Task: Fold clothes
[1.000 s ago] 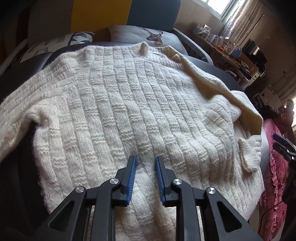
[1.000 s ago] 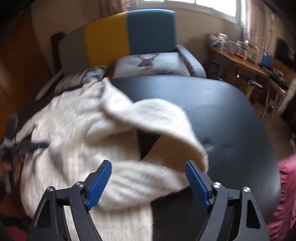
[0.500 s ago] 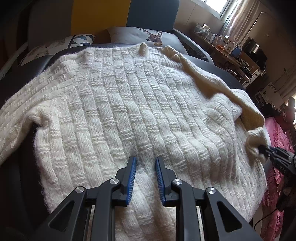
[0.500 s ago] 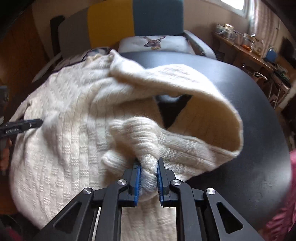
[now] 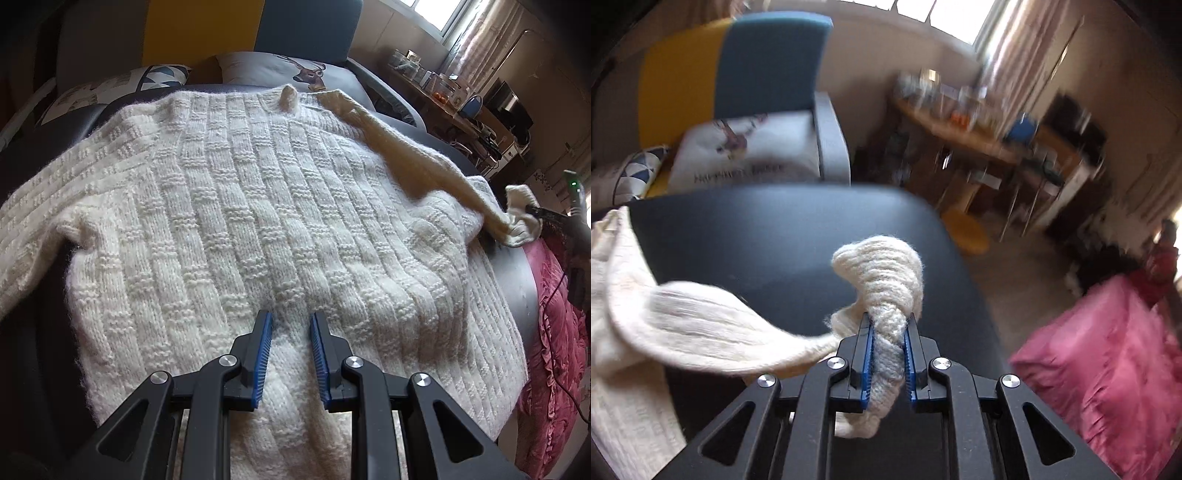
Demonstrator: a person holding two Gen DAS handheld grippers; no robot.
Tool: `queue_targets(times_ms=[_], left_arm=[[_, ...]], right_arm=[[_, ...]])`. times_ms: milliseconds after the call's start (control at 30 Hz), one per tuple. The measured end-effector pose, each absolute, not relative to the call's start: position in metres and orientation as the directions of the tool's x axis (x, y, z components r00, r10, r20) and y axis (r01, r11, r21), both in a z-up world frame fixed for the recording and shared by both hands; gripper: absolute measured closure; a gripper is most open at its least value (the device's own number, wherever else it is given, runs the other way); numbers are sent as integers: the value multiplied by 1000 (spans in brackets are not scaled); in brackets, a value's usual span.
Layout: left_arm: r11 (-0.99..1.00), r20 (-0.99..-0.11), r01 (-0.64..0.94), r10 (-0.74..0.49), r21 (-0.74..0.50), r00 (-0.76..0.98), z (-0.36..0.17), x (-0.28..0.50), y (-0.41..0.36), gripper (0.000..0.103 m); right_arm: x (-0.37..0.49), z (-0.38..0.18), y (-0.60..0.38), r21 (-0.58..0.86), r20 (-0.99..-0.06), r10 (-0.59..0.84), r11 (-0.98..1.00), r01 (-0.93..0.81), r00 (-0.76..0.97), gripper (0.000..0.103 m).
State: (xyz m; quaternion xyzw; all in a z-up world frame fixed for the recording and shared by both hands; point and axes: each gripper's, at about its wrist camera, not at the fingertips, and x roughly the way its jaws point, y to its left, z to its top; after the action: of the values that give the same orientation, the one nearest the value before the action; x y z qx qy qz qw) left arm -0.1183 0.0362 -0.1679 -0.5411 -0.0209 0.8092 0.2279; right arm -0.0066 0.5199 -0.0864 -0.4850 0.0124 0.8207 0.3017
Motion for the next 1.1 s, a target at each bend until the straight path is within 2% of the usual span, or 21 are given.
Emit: queue_targets(times_ms=[67,133,200,267,333,367,400,433,467,533,600,700,767,833,900,967,1100], left_arm=[[-896,-866,-341,393,-285,-309,-168,-119,36,82],[-895,-866,-342,394,-286,-308,-169,-120,36,82],[-894,-865,-342,396,-288,-309,-169,-120,36,82],[-894,-863,-344,398,-287,-312,-169,-119,35,82],[-894,-861,-344,398,-287,-316,-169,-118,36,82],[-894,-861,-345,397,-285,-318,-169,-118,36,82],[-895,-861,-345,396,-284,-319,-169,-118,36,82],[-895,-861,-346,395,-282,-321,-170,-119,36,82],[-896,-860,-344,395,-282,-323,-170,-118,37,82],[-897,-862,-349,388,-272,-327,-169,-117,38,82],[-899,-863,-349,383,-266,-330,-169,-117,39,82],[-898,-865,-355,380,-261,-327,-169,-118,40,82],[-897,-863,-352,385,-267,-327,-169,-118,39,82],[-895,-860,-352,391,-273,-328,-170,-119,38,82],[-894,-855,-349,398,-281,-331,-171,-119,37,82],[-892,-851,-352,405,-286,-335,-171,-118,36,82],[-885,-842,-349,424,-307,-334,-171,-118,33,82]], right_arm=[[-12,-116,545,-236,-854,439,-804,-545,-278,87],[-4,-129,557,-243,-857,453,-776,-582,-245,83],[16,-123,562,-244,-828,497,-737,-630,-261,69],[43,-104,560,-222,-779,548,-697,-682,-305,44],[70,-83,551,-208,-720,602,-662,-720,-345,40],[82,-72,544,-188,-695,616,-654,-733,-371,35],[92,-65,538,-68,-703,548,-686,-725,-453,25],[101,-59,532,62,-701,468,-712,-699,-539,19],[106,-63,526,231,-695,327,-742,-630,-640,12],[98,-79,513,437,-662,149,-719,-539,-735,12],[89,-96,500,618,-590,-18,-654,-436,-807,12],[56,-133,490,719,-584,-127,-539,-438,-802,12],[33,-158,485,765,-582,-190,-458,-453,-791,13],[24,-178,480,781,-580,-188,-405,-475,-793,16],[16,-187,476,793,-570,-188,-380,-476,-800,30],[5,-193,471,796,-565,-194,-384,-468,-802,74],[-13,-171,469,745,-584,-146,-486,-456,-799,92]])
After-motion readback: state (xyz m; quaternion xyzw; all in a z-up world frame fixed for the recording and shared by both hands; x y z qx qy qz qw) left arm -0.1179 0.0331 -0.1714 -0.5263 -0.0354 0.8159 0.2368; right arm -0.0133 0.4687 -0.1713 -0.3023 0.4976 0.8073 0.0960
